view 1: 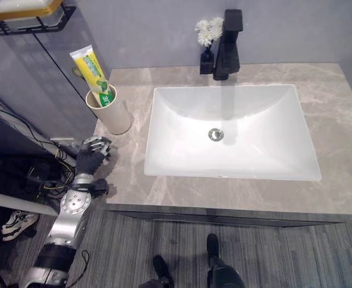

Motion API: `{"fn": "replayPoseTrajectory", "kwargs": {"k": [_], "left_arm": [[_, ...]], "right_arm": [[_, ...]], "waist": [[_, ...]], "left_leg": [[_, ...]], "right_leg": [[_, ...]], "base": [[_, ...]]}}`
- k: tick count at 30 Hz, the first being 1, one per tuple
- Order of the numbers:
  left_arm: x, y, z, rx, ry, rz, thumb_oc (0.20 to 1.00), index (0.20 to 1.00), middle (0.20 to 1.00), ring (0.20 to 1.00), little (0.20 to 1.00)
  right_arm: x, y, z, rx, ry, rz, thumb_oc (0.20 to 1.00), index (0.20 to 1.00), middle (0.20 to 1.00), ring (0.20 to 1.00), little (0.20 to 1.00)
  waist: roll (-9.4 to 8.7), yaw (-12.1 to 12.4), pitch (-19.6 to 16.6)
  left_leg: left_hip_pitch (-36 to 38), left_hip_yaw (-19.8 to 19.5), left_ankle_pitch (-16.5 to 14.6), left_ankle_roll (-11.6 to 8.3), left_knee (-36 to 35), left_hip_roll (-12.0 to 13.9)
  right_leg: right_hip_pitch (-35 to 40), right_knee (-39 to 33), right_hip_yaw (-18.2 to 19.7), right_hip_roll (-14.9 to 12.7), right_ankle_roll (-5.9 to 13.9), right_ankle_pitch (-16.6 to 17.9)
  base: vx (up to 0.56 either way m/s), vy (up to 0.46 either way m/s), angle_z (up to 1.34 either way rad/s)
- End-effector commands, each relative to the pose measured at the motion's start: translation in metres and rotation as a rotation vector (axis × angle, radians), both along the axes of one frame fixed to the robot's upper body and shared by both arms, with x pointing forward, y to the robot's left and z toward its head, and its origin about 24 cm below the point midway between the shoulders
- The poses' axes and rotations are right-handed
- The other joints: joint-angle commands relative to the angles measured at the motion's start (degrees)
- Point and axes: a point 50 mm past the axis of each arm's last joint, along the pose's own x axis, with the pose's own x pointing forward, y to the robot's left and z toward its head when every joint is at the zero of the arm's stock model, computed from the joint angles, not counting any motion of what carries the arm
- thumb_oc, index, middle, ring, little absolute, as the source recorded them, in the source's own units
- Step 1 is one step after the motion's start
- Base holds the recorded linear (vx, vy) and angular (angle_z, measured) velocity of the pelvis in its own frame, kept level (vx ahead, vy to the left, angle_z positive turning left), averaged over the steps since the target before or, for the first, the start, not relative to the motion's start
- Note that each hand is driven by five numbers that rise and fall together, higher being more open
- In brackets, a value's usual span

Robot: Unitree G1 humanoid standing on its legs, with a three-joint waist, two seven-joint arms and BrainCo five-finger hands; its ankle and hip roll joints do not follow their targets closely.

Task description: Put brush and paste in cup on sink, flatten towel.

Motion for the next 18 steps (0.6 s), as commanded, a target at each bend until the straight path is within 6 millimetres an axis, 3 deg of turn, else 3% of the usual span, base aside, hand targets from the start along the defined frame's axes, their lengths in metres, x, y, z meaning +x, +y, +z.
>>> {"fn": "replayPoseTrajectory", "kwargs": {"k": [1, 2, 3, 4, 5, 7, 14, 18], "left_arm": [[0.014, 0.016, 0.023, 0.051, -0.067, 0.062, 0.2, 0.2, 0.2, 0.2, 0.2], [0.017, 0.018, 0.021, 0.036, -0.064, 0.099, 0.2, 0.2, 0.2, 0.2, 0.2], [0.017, 0.02, 0.019, 0.042, -0.056, 0.116, 0.2, 0.2, 0.2, 0.2, 0.2], [0.017, 0.02, 0.019, 0.042, -0.056, 0.116, 0.2, 0.2, 0.2, 0.2, 0.2], [0.019, 0.025, 0.019, 0.049, -0.048, 0.152, 0.2, 0.2, 0.2, 0.2, 0.2], [0.023, 0.028, 0.023, 0.063, -0.058, 0.183, 0.2, 0.2, 0.2, 0.2, 0.2], [0.034, 0.032, 0.041, 0.093, -0.094, 0.213, 0.2, 0.2, 0.2, 0.2, 0.2], [0.047, 0.037, 0.07, 0.119, -0.152, 0.239, 0.2, 0.2, 0.2, 0.2, 0.2]], "right_arm": [[0.047, 0.012, 0.005, -0.009, -0.058, 0.304, 1.0, 1.0, 1.0, 1.0, 1.0], [0.077, 0.036, 0.008, -0.006, -0.12, 0.549, 1.0, 1.0, 1.0, 1.0, 1.0], [0.091, 0.043, 0.014, -0.025, -0.172, 0.628, 1.0, 1.0, 1.0, 1.0, 1.0], [0.091, 0.043, 0.014, -0.025, -0.172, 0.628, 1.0, 1.0, 1.0, 1.0, 1.0], [0.11, 0.055, 0.024, -0.043, -0.244, 0.747, 1.0, 1.0, 1.0, 1.0, 1.0], [0.119, 0.062, 0.029, -0.038, -0.298, 0.782, 1.0, 1.0, 1.0, 1.0, 1.0], [0.114, 0.052, 0.024, -0.06, -0.232, 0.713, 1.0, 1.0, 1.0, 1.0, 1.0], [0.094, 0.03, 0.017, -0.083, -0.125, 0.569, 1.0, 1.0, 1.0, 1.0, 1.0]], "waist": [[-1.2, -0.38, 2.93], [-1.1, -0.27, 3.56], [-1.11, -0.46, 3.79], [-1.11, -0.46, 3.79], [-1.06, -0.67, 4.24], [-1.01, -0.99, 4.43], [-0.74, -1.46, 5.13], [-0.55, -1.94, 5.33]], "left_leg": [[-0.34, -7.3, 2.45, -4.29, 0.38, 3.33], [-0.55, -7.19, 2.67, -4.32, 0.38, 3.34], [-0.58, -7.19, 2.73, -4.38, 0.38, 3.33], [-0.58, -7.19, 2.73, -4.38, 0.38, 3.33], [-0.76, -7.07, 2.81, -4.43, 0.38, 3.22], [-1.04, -7.06, 2.76, -4.43, 0.38, 3.12], [-1.72, -7.34, 2.74, -4.42, 0.38, 2.96], [-2.37, -7.63, 2.73, -4.45, 0.38, 2.89]], "right_leg": [[2.18, 0.57, -2.47, -2.4, 3.19, 0.42], [1.9, 0.57, -2.24, -2.4, 3.08, 0.5], [1.85, 0.57, -2.24, -2.41, 3.04, 0.45], [1.85, 0.57, -2.25, -2.41, 3.04, 0.45], [1.47, 0.57, -2.09, -2.39, 2.98, 0.47], [1.17, 0.57, -2.02, -2.46, 2.95, 0.53], [0.62, 0.57, -2.22, -2.55, 3.05, 0.51], [0.07, 0.57, -2.74, -2.71, 3.25, 0.62]], "base": [[0.03, -0.038, -0.02], [0.03, -0.037, -0.01], [0.03, -0.037, -0.02], [0.04, -0.025, -0.02], [0.03, -0.025, -0.01], [0.02, -0.016, 0.0], [0.02, -0.012, 0.01], [0.03, -0.006, -0.01]]}}
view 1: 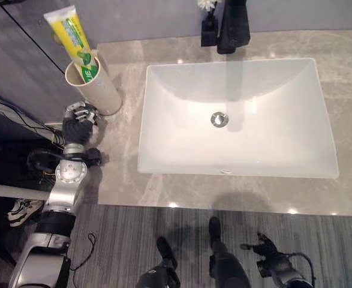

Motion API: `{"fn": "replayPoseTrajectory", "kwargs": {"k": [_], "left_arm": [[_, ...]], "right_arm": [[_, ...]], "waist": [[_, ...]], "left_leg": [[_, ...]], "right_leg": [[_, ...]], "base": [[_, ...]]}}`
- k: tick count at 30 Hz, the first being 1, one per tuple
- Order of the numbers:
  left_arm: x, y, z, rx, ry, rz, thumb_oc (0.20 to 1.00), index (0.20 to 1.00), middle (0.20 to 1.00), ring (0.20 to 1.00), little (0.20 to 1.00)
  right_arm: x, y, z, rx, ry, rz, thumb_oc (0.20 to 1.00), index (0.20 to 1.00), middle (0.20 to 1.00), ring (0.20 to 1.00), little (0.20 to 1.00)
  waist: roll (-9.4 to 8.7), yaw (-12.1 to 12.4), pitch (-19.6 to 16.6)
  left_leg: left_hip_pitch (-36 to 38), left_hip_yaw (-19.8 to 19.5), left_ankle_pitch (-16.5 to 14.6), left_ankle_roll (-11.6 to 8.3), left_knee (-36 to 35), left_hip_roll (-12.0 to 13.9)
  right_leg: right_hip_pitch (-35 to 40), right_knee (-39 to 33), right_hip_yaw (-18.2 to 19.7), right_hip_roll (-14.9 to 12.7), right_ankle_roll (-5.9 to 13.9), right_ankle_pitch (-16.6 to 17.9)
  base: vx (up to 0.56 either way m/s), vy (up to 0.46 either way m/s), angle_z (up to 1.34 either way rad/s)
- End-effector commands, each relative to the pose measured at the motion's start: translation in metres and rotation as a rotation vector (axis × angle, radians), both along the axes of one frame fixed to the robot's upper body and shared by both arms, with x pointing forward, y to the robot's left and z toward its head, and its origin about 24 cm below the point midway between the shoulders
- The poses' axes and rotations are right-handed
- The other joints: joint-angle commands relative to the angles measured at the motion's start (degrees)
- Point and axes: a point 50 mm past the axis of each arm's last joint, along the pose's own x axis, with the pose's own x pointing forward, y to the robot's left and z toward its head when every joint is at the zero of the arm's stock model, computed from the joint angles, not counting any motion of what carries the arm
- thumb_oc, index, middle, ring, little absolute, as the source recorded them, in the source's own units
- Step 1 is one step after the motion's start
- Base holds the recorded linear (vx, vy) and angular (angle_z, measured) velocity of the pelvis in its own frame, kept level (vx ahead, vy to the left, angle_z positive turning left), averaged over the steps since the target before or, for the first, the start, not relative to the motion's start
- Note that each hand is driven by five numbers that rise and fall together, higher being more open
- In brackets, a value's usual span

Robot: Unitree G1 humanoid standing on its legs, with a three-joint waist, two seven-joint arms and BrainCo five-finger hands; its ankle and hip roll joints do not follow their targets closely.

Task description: Put brush and paste in cup on sink, flatten towel.

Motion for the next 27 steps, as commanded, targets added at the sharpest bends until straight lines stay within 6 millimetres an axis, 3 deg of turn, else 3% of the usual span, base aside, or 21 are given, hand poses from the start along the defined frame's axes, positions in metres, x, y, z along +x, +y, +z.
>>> {"fn": "replayPoseTrajectory", "kwargs": {"k": [1, 6, 17, 27], "left_arm": [[0.005, 0.017, 0.016, 0.046, -0.015, 0.058, 0.2, 0.2, 0.2, 0.2, 0.2], [0.013, 0.02, 0.032, 0.069, -0.03, 0.073, 0.2, 0.2, 0.2, 0.2, 0.2], [0.026, 0.021, 0.057, 0.119, -0.049, 0.106, 0.2, 0.2, 0.2, 0.2, 0.2], [0.032, 0.004, 0.067, 0.172, -0.072, 0.051, 0.2, 0.2, 0.2, 0.2, 0.2]], "right_arm": [[0.002, -0.009, 0.003, -0.03, -0.011, -0.08, 1.0, 1.0, 1.0, 1.0, 1.0], [-0.002, -0.012, 0.002, -0.029, 0.0, -0.111, 1.0, 1.0, 1.0, 1.0, 1.0], [0.032, 0.027, 0.01, 0.06, -0.155, 0.036, 1.0, 1.0, 1.0, 1.0, 1.0], [0.03, 0.021, 0.011, 0.039, -0.154, 0.013, 1.0, 1.0, 1.0, 1.0, 1.0]], "waist": [[-1.05, -1.94, 1.03], [-1.29, -2.35, 1.38], [-2.12, -3.75, 2.33], [-2.02, -4.36, 2.62]], "left_leg": [[-0.43, -7.4, 2.42, -3.99, 0.36, 1.92], [-1.08, -7.45, 2.56, -4.13, 0.36, 1.99], [-2.31, -6.28, 3.02, -4.6, 0.36, 2.68], [-1.98, -5.29, 2.73, -4.65, 0.36, 2.86]], "right_leg": [[1.89, 0.54, -2.39, -3.68, 4.1, 0.78], [1.24, 0.54, -2.3, -3.61, 4.24, 1.0], [-0.92, 0.54, -0.95, -2.93, 4.35, 1.65], [-1.57, 0.54, 0.4, -2.49, 4.33, 1.8]], "base": [[0.0, 0.0, 0.0], [0.01, -0.009, 0.1], [0.0, -0.004, 0.0], [0.01, -0.002, -0.06]]}}
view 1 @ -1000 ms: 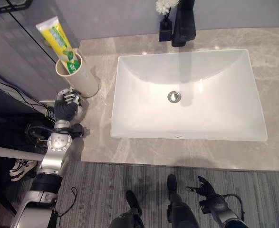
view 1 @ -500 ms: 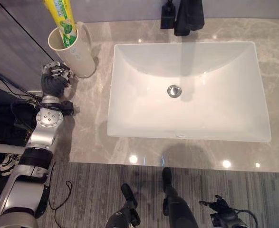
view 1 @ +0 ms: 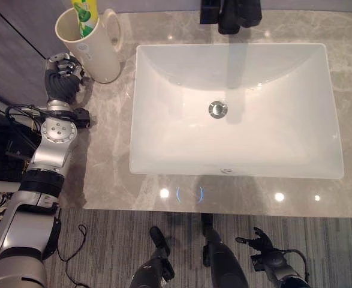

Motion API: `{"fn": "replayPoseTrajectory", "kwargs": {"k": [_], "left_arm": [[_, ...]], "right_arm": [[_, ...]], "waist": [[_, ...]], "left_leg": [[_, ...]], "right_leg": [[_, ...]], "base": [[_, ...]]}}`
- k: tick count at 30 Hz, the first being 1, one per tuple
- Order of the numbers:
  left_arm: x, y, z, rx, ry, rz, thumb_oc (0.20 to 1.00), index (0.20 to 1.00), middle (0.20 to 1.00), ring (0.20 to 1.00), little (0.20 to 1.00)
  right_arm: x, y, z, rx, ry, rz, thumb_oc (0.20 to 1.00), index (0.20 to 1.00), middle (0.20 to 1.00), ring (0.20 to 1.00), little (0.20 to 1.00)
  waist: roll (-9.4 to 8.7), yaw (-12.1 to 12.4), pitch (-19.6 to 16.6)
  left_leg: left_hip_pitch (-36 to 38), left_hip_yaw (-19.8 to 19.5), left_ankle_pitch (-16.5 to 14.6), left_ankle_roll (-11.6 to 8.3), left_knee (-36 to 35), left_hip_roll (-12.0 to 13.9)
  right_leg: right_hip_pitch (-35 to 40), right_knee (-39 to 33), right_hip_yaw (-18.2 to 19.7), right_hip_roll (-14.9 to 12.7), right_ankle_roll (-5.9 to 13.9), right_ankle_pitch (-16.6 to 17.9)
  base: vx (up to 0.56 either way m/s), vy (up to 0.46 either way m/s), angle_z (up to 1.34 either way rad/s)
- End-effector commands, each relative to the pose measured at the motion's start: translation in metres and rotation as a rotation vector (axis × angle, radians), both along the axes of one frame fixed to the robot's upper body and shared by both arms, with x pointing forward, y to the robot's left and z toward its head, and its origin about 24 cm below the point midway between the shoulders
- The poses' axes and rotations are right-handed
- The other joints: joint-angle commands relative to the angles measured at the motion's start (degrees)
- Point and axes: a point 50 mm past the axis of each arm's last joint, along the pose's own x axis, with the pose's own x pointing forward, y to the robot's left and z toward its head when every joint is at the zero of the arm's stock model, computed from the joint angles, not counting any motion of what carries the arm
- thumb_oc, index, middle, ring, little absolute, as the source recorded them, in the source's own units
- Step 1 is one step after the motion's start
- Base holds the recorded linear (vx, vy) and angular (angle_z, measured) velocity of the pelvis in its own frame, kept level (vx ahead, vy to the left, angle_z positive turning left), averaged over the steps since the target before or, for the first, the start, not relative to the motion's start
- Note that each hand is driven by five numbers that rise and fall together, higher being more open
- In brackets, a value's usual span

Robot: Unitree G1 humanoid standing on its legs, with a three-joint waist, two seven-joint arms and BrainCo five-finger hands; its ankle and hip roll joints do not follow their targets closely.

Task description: Put brush and paste in cup on sink, flatten towel.

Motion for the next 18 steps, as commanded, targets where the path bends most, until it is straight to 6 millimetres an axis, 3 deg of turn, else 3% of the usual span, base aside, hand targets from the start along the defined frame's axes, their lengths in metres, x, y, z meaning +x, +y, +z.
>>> {"fn": "replayPoseTrajectory", "kwargs": {"k": [1, 10, 14, 18], "left_arm": [[0.008, -0.003, -0.006, 0.03, 0.047, -0.006, 0.2, 0.2, 0.2, 0.2, 0.2], [0.005, -0.016, -0.019, 0.004, 0.043, -0.046, 0.2, 0.2, 0.2, 0.2, 0.2], [-0.009, -0.017, -0.042, -0.054, 0.055, -0.082, 0.2, 0.2, 0.2, 0.2, 0.2], [-0.018, -0.02, -0.051, -0.078, 0.052, -0.105, 0.2, 0.2, 0.2, 0.2, 0.2]], "right_arm": [[0.002, -0.007, 0.002, -0.028, -0.008, -0.03, 1.0, 1.0, 1.0, 1.0, 1.0], [-0.01, -0.01, -0.005, -0.031, 0.048, -0.064, 1.0, 1.0, 1.0, 1.0, 1.0], [-0.008, -0.007, -0.004, -0.02, 0.038, -0.063, 1.0, 1.0, 1.0, 1.0, 1.0], [-0.005, -0.006, -0.003, -0.016, 0.023, -0.064, 1.0, 1.0, 1.0, 1.0, 1.0]], "waist": [[0.08, -2.54, 0.37], [0.46, -2.15, 0.45], [0.8, -1.26, 0.44], [0.91, -0.83, 0.53]], "left_leg": [[1.46, -5.36, 2.44, -4.46, 0.36, 2.96], [2.36, -5.02, 2.18, -4.39, 0.36, 3.06], [2.79, -5.25, 2.02, -4.29, 0.36, 3.01], [2.89, -5.36, 1.94, -4.19, 0.36, 2.98]], "right_leg": [[2.24, 0.06, -0.41, -2.62, 4.3, 1.4], [2.72, 0.06, -0.57, -2.61, 4.17, 1.13], [3.18, 0.06, -0.64, -2.55, 3.84, 0.72], [3.42, 0.06, -0.69, -2.47, 3.71, 0.52]], "base": [[0.0, -0.004, -0.1], [0.0, -0.002, -0.01], [0.0, -0.003, -0.03], [0.0, -0.001, -0.01]]}}
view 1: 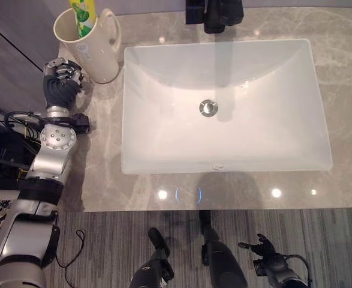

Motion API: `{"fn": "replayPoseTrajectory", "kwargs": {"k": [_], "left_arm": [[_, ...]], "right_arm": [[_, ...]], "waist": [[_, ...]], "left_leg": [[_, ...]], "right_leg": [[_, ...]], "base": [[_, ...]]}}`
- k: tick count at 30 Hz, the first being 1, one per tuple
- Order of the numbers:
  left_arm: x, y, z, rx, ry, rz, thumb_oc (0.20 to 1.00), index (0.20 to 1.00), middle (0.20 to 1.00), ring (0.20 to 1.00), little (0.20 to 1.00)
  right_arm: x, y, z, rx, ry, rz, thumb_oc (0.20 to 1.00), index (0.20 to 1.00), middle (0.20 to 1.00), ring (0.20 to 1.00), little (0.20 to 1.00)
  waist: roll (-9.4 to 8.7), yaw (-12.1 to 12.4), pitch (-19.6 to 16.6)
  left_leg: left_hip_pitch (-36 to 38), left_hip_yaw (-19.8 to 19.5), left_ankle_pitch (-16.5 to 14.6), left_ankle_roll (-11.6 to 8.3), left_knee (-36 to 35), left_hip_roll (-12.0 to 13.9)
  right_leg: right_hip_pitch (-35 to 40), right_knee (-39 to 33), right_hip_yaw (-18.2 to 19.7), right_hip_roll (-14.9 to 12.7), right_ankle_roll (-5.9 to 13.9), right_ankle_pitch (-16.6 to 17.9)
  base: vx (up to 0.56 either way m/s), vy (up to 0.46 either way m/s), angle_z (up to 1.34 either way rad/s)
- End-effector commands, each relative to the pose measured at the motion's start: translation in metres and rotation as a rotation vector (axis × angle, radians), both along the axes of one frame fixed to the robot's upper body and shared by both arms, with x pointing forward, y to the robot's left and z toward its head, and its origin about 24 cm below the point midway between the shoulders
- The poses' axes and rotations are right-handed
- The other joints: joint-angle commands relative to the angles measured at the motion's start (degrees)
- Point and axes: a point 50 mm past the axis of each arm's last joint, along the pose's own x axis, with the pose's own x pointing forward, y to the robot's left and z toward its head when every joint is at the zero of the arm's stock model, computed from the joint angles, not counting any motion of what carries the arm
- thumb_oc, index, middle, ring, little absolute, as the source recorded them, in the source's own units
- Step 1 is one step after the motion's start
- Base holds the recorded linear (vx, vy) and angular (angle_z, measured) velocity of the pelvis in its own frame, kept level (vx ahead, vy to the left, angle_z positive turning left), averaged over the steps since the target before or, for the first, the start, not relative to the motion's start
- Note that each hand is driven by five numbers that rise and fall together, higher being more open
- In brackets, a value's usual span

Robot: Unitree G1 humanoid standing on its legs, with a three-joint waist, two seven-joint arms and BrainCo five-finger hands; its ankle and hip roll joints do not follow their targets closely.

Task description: Put brush and paste in cup on sink, flatten towel.

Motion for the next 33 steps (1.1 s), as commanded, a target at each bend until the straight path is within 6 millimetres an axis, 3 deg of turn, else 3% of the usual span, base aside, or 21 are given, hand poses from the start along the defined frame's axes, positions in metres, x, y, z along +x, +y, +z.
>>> {"fn": "replayPoseTrajectory", "kwargs": {"k": [1, 6, 9, 12, 21, 26, 33], "left_arm": [[-0.005, -0.015, -0.029, -0.021, 0.056, -0.07, 0.2, 0.2, 0.2, 0.2, 0.2], [-0.017, -0.02, -0.037, -0.041, 0.043, -0.114, 0.2, 0.2, 0.2, 0.2, 0.2], [-0.019, -0.023, -0.034, -0.02, 0.03, -0.142, 0.2, 0.2, 0.2, 0.2, 0.2], [-0.018, -0.024, -0.021, 0.107, 0.008, -0.117, 0.2, 0.2, 0.2, 0.2, 0.2], [0.004, -0.03, -0.005, 0.034, 0.008, -0.134, 0.2, 0.2, 0.2, 0.2, 0.2], [0.013, -0.016, 0.018, 0.168, 0.006, 0.005, 0.2, 0.2, 0.2, 0.2, 0.2], [0.023, 0.001, 0.038, 0.189, 0.018, 0.103, 0.2, 0.2, 0.2, 0.2, 0.2]], "right_arm": [[0.006, -0.003, 0.004, 0.001, -0.032, -0.034, 1.0, 1.0, 1.0, 1.0, 1.0], [0.005, -0.004, 0.004, 0.004, -0.032, -0.035, 1.0, 1.0, 1.0, 1.0, 1.0], [0.003, -0.005, 0.003, 0.004, -0.023, -0.034, 1.0, 1.0, 1.0, 1.0, 1.0], [-0.005, -0.007, 0.0, 0.003, 0.0, -0.042, 1.0, 1.0, 1.0, 1.0, 1.0], [-0.014, -0.011, -0.004, -0.01, 0.041, -0.044, 1.0, 1.0, 1.0, 1.0, 1.0], [-0.013, -0.011, -0.003, -0.011, 0.025, -0.059, 1.0, 1.0, 1.0, 1.0, 1.0], [-0.009, -0.007, -0.001, -0.002, -0.001, -0.039, 1.0, 1.0, 1.0, 1.0, 1.0]], "waist": [[0.93, -0.02, 0.58], [1.04, 0.27, 0.52], [1.07, 0.28, 0.43], [1.13, 0.12, 0.41], [1.49, -0.45, 0.31], [1.81, -1.02, 0.24], [1.81, -1.57, 0.15]], "left_leg": [[1.57, -5.84, 1.9, -4.2, 0.36, 3.02], [1.74, -5.62, 1.72, -4.08, 0.36, 3.02], [1.73, -5.54, 1.69, -4.05, 0.36, 3.03], [1.57, -5.43, 1.75, -4.08, 0.36, 2.95], [1.11, -4.83, 2.17, -4.17, 0.36, 3.1], [0.78, -5.18, 2.31, -4.28, 0.36, 3.15], [0.39, -5.37, 2.38, -4.35, 0.36, 3.15]], "right_leg": [[2.66, 0.04, -1.76, -2.66, 3.93, -0.12], [2.64, 0.04, -1.69, -2.56, 3.79, -0.2], [2.62, 0.04, -1.6, -2.52, 3.76, -0.23], [2.37, 0.04, -1.54, -2.39, 3.83, -0.07], [1.64, 0.04, -1.26, -2.14, 3.9, 0.39], [1.41, 0.04, -1.39, -2.13, 4.06, 0.37], [1.06, 0.04, -1.51, -2.18, 4.16, 0.49]], "base": [[-0.02, -0.001, -0.03], [0.0, -0.001, -0.01], [0.0, 0.0, 0.0], [0.0, 0.0, 0.0], [0.0, 0.0, 0.0], [0.0, 0.0, 0.0], [0.0, -0.002, 0.0]]}}
